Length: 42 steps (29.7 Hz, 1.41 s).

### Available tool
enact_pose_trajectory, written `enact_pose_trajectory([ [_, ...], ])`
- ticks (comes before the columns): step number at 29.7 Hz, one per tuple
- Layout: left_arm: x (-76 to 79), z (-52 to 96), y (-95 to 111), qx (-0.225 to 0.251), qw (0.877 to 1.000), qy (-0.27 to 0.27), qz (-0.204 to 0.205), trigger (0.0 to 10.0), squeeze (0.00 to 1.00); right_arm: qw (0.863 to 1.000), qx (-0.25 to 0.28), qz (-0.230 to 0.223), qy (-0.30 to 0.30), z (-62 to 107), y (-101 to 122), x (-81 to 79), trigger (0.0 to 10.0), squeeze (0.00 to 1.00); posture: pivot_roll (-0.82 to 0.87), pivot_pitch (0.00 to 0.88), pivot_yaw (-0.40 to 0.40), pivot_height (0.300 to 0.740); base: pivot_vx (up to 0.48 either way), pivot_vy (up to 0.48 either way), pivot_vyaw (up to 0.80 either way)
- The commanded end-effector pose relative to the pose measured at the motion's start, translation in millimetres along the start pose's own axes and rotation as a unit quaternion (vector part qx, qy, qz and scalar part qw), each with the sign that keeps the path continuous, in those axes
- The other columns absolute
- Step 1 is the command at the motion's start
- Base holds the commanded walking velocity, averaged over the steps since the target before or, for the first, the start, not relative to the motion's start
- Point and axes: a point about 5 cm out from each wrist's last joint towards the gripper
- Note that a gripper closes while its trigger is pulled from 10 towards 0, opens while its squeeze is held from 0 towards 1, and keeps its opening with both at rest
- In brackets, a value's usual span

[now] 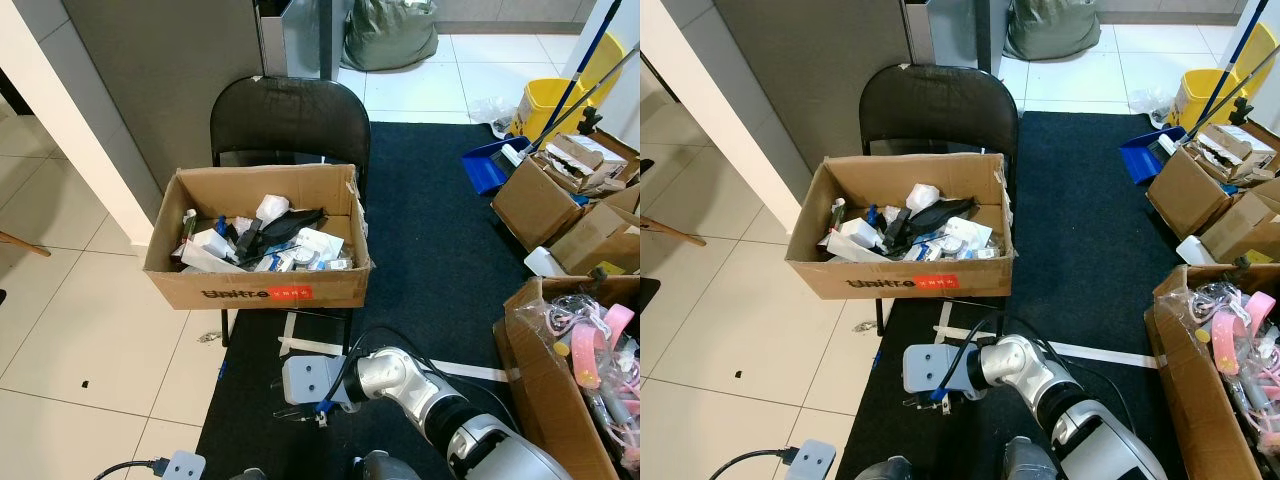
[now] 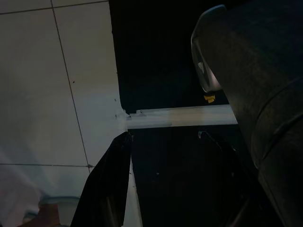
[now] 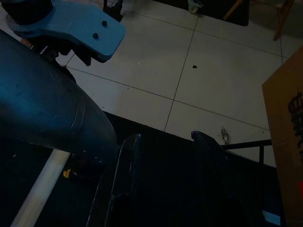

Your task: Picking trash to rubbish bin

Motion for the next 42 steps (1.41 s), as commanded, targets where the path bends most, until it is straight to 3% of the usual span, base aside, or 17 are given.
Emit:
enact_pose_trajectory([
  [1, 1.3, 2.0, -12.6, -0.024, 1.0, -0.001, 0.001, 10.0, 0.0, 1.0, 0.005, 0.008, 0.002, -2.5, 2.8, 1.6, 10.0, 0.0, -0.04, 0.119, 0.077, 0.74, 0.0, 0.0, 0.0],
  [42, 3.5, 1.8, -14.1, -0.028, 1.0, -0.003, 0.007, 10.0, 0.0, 1.0, 0.001, 0.008, 0.002, -2.2, 2.4, 5.4, 10.0, 0.0, -0.03, 0.109, 0.073, 0.74, 0.0, 0.0, 0.0],
])
Point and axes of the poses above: a point about 5 cm out from each wrist's last joint towards the gripper, its own z axis pointing back from the gripper into the wrist, its own y axis along the axis of the wrist's last joint, x = y × z, and after that the axes turned 14 degrees about z, right-handed
